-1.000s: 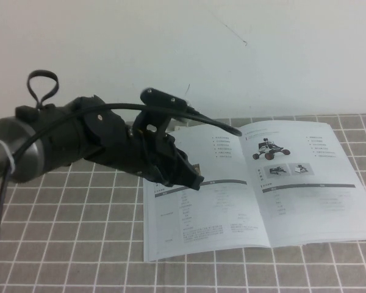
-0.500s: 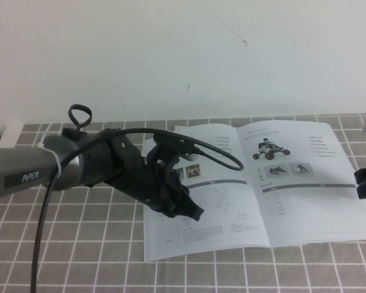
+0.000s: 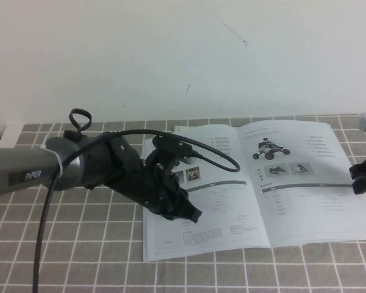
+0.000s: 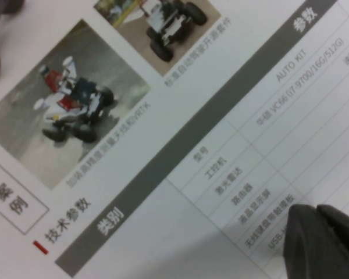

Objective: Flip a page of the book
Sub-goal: Open the closed book

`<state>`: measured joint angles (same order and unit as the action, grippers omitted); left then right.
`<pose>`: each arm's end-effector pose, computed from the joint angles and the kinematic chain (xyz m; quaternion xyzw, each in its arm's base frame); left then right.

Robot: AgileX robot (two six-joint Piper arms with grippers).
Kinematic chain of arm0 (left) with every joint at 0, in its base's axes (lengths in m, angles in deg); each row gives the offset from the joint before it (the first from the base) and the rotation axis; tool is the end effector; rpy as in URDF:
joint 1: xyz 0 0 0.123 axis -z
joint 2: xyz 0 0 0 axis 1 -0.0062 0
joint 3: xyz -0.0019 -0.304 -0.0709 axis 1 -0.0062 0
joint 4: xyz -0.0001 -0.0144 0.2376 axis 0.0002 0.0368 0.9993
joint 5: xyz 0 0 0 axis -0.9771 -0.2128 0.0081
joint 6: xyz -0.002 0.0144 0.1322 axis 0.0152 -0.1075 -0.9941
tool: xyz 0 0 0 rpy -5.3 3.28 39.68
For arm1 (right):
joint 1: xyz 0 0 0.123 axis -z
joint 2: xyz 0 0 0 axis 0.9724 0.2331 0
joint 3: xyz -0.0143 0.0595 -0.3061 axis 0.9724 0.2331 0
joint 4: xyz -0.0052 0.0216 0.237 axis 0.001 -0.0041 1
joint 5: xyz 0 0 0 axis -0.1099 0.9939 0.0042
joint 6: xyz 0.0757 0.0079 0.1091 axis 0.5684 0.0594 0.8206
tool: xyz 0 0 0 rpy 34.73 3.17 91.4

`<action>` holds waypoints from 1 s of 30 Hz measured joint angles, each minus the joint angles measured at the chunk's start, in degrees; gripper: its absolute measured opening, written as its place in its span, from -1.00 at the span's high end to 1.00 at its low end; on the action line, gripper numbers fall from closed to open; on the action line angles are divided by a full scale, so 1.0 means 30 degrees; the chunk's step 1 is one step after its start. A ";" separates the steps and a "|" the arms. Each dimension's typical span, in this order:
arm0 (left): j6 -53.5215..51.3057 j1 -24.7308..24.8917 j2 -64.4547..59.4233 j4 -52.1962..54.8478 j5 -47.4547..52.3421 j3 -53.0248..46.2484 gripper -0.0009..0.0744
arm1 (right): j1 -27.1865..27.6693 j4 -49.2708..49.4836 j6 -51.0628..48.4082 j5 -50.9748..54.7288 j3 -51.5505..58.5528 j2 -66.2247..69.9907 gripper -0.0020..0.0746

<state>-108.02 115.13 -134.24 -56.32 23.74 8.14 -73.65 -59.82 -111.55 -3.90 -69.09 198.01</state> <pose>0.3662 -0.2222 0.1538 0.2951 0.9051 -0.2012 0.2307 0.4007 0.0066 0.1427 -0.0587 0.9751 0.0815 0.1978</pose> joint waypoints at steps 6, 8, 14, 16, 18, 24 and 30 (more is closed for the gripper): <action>-0.0032 -0.0038 -0.0123 -0.0301 0.0074 0.0000 0.99 | 0.0000 0.0215 -0.0035 0.0000 0.0000 0.0580 0.21; -0.0075 -0.0038 -0.0123 -0.0315 0.0104 0.0000 0.99 | 0.0000 0.0378 -0.0035 0.0000 0.0000 0.0710 0.21; -0.0075 -0.0038 -0.0123 -0.0346 0.0114 0.0000 0.99 | 0.0036 0.0427 -0.0075 0.0000 -0.0077 0.0834 0.21; -0.0075 -0.0038 -0.0123 -0.0346 0.0114 0.0000 0.99 | 0.0036 0.0427 -0.0234 -0.0048 -0.0077 0.0834 0.21; -0.0075 -0.0038 -0.0123 -0.0346 0.0114 0.0000 0.99 | 0.0036 0.0427 -0.0459 -0.0093 -0.0077 0.0843 0.21; -0.0075 -0.0038 -0.0123 -0.0346 0.0114 0.0000 0.99 | 0.0036 0.0427 -0.0804 -0.0143 -0.0077 0.0843 0.21; -0.0075 -0.0038 -0.0123 -0.0346 0.0114 0.0000 0.99 | 0.0036 0.1204 -0.0864 -0.0143 -0.0077 0.0875 0.21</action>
<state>-108.24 115.02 -134.61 -57.36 24.09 8.14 -73.55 -56.21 -114.14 -4.33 -69.32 200.64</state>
